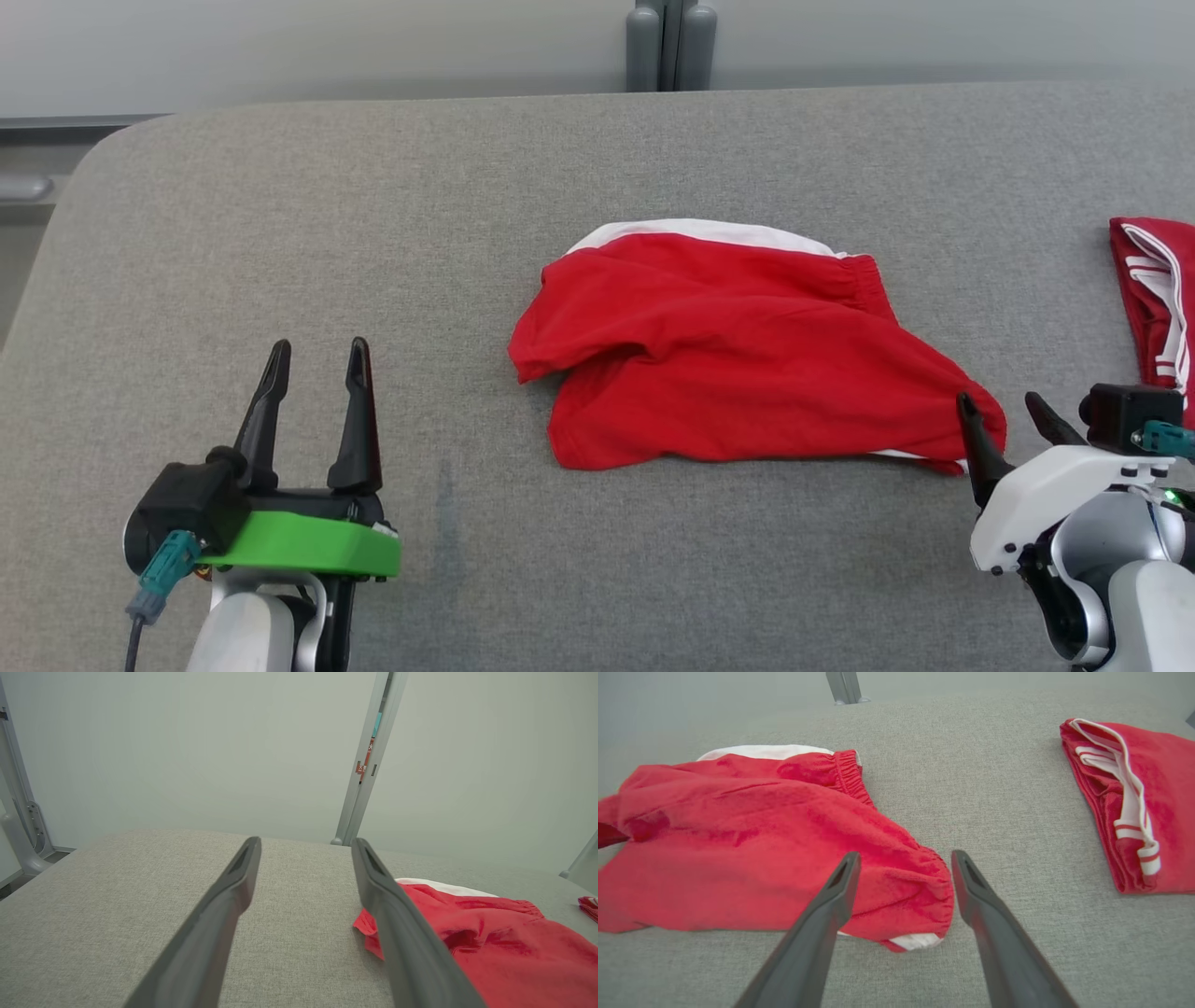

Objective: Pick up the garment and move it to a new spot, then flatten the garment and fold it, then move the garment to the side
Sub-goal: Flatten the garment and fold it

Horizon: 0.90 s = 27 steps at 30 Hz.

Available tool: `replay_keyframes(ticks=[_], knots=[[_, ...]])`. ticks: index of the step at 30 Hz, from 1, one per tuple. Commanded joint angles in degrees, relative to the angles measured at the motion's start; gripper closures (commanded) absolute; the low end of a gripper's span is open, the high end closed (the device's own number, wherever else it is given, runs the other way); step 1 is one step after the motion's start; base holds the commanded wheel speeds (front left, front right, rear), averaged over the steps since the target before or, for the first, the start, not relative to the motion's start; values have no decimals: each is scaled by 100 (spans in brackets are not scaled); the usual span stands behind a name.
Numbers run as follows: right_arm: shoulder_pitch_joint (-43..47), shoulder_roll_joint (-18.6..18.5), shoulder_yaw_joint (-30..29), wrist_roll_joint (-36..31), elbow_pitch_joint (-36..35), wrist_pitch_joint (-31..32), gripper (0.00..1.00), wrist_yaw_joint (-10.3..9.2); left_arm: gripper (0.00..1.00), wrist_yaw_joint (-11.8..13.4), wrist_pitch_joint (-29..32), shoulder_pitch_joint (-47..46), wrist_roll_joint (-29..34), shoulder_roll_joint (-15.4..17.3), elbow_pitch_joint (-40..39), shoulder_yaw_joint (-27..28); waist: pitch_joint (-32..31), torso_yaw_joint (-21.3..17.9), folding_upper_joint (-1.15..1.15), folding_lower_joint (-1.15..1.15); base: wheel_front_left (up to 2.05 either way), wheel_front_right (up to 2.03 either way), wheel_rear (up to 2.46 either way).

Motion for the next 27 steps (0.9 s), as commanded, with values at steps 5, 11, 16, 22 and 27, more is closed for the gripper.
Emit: replay_keyframes(ticks=[5,11,16,22,27], knots=[[217,13,-55,-91,-468,-378,0,-5,0,-12,-14,20,-2,51,31,-7,-63,26,0,0,0,0,0],[236,-122,195,-414,-679,-1429,0,-5,0,-12,-14,139,14,65,51,15,-181,-12,0,0,0,0,0],[296,-176,474,-591,-533,-2399,0,-7,0,-12,-14,280,40,55,55,29,-302,-51,0,0,0,0,0],[343,-83,619,-488,-51,-2759,0,-7,0,-12,-15,435,55,49,92,41,-422,-84,0,0,0,0,0],[244,18,531,-401,189,-2784,0,-7,0,-12,-15,487,108,78,154,14,-467,-122,0,0,0,0,0]])
